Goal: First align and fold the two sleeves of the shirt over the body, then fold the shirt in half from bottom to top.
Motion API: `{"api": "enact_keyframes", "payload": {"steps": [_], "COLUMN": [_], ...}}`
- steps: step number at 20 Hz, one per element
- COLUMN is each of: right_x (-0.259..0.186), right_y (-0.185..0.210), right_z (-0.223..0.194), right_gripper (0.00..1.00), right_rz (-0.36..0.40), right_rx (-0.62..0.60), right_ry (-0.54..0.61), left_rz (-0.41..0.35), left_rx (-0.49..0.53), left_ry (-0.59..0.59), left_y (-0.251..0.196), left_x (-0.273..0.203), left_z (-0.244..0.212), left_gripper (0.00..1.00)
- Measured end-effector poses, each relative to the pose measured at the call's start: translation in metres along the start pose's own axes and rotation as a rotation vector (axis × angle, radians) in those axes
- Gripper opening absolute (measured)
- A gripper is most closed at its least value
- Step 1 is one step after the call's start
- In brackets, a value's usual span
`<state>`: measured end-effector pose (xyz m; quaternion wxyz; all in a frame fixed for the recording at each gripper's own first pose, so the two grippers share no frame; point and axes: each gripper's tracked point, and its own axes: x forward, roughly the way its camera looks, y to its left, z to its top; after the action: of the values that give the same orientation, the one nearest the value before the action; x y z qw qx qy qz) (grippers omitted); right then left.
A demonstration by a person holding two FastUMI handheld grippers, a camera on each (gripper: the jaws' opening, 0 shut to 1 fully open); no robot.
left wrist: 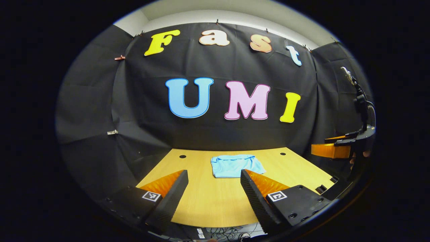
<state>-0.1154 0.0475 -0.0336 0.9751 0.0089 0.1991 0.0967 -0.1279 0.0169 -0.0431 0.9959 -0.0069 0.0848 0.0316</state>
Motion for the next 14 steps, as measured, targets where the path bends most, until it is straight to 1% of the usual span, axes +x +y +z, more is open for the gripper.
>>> {"api": "enact_keyframes", "payload": {"steps": [3, 6, 10, 14], "right_x": [-0.013, -0.015, -0.011, -0.005], "right_y": [0.011, 0.023, 0.034, 0.043], "right_z": [-0.019, -0.028, -0.019, -0.020], "right_gripper": [0.98, 0.98, 0.98, 0.98], "right_rz": [0.019, 0.048, 0.071, 0.086], "right_rx": [0.015, 0.021, 0.003, 0.016], "right_ry": [-0.001, 0.007, -0.016, -0.005], "left_rz": [-0.010, -0.019, -0.034, -0.046], "left_rx": [-0.020, -0.056, -0.023, 0.001], "left_ry": [0.013, 0.029, 0.006, 0.011], "left_y": [-0.011, -0.021, -0.035, -0.040], "left_x": [-0.016, -0.017, -0.015, -0.011], "left_z": [-0.010, -0.012, -0.002, -0.003], "left_gripper": [0.99, 0.99, 0.99, 0.99]}}
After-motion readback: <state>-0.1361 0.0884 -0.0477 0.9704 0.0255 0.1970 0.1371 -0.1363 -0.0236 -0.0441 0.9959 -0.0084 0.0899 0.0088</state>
